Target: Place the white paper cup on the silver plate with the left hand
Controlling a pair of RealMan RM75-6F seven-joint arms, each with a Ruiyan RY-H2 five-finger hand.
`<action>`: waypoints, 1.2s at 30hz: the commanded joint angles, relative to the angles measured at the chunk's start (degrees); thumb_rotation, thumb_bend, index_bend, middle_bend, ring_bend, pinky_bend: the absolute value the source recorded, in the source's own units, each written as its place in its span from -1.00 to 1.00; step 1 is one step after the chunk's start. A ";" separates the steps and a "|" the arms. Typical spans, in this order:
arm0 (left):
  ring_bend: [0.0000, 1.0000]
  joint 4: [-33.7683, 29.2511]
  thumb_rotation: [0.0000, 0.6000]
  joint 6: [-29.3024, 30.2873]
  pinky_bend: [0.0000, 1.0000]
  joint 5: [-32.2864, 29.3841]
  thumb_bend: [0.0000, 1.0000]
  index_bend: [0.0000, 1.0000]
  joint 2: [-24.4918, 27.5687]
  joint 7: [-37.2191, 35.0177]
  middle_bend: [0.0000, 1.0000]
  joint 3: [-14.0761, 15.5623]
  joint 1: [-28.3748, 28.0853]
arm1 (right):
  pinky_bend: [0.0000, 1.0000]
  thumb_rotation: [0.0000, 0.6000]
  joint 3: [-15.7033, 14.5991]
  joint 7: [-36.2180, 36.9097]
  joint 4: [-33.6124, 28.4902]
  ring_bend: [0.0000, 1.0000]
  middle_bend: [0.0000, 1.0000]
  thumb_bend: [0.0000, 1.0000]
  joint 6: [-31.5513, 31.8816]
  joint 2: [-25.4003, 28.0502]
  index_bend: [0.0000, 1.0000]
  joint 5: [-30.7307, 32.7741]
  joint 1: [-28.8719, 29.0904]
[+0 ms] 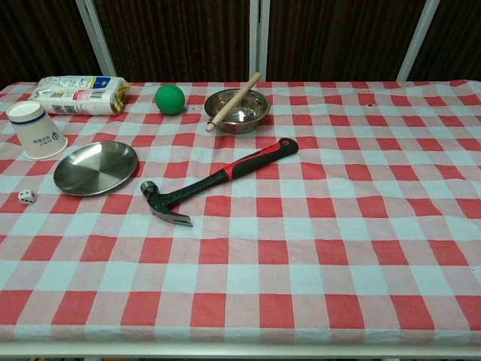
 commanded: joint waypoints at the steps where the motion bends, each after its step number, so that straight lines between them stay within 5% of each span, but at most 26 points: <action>1: -0.94 0.06 1.00 0.05 -0.98 0.02 -1.00 -0.77 -0.10 -0.04 -0.80 -0.02 -0.01 | -1.00 1.00 -0.08 0.24 0.19 -1.00 -0.90 -0.77 0.15 -0.04 -1.00 -0.06 -0.14; 15: -0.94 0.81 1.00 -2.57 -0.97 2.39 -1.00 -0.74 -0.55 -1.92 -0.78 -0.28 -2.61 | -1.00 1.00 -0.02 1.95 0.78 -1.00 -0.89 -0.77 2.82 0.42 -1.00 -1.32 -1.21; 20: -0.74 3.24 1.00 -8.26 -0.87 3.93 -1.00 -0.53 -1.86 -6.54 -0.54 -1.15 -7.22 | -1.00 1.00 0.20 2.32 1.12 -1.00 -0.89 -0.77 3.39 0.60 -1.00 -1.49 -1.36; 23: -0.54 5.29 1.00 -13.63 -0.65 3.78 -1.00 -0.42 -2.85 -9.27 -0.36 -1.43 -10.65 | -1.00 1.00 0.29 2.50 1.13 -1.00 -0.89 -0.77 3.60 0.82 -1.00 -1.44 -1.47; 29: 0.02 9.42 1.00 -22.08 0.14 1.33 -1.00 -0.20 -7.49 -12.17 0.11 -2.41 -16.24 | -1.00 1.00 0.38 2.58 1.00 -1.00 -0.88 -0.77 3.49 0.93 -1.00 -1.30 -1.48; 36: 0.40 13.18 1.00 -29.70 0.70 -4.70 -1.00 -0.14 -12.85 -11.65 0.41 -3.02 -20.15 | -1.00 1.00 -0.49 2.61 0.53 -1.00 -0.88 -0.77 0.71 1.53 -1.00 -1.30 -0.71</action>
